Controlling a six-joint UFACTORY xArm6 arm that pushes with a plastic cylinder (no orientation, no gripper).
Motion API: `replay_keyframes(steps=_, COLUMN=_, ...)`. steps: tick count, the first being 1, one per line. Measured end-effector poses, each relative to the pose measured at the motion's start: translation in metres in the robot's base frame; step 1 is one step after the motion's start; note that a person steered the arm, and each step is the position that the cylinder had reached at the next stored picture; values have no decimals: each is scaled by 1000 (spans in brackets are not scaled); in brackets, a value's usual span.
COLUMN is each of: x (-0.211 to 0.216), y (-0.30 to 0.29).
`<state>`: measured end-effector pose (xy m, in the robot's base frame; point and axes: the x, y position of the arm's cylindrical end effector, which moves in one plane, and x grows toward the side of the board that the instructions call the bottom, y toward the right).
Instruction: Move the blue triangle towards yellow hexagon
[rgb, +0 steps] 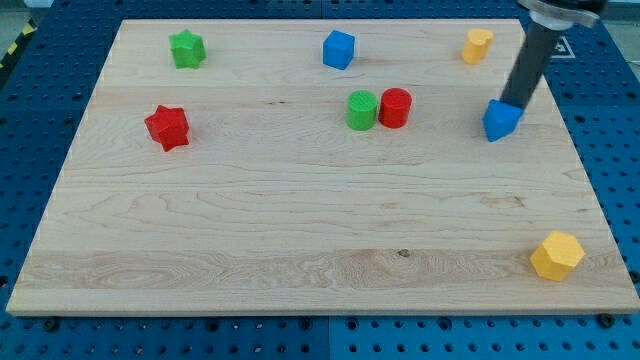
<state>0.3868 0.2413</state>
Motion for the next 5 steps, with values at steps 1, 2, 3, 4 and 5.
replay_keyframes(steps=1, x=-10, y=4)
replay_keyframes(steps=2, x=-45, y=-18)
replay_keyframes(steps=3, x=-45, y=-39)
replay_keyframes(steps=4, x=-25, y=-38)
replay_keyframes(steps=5, x=4, y=-24)
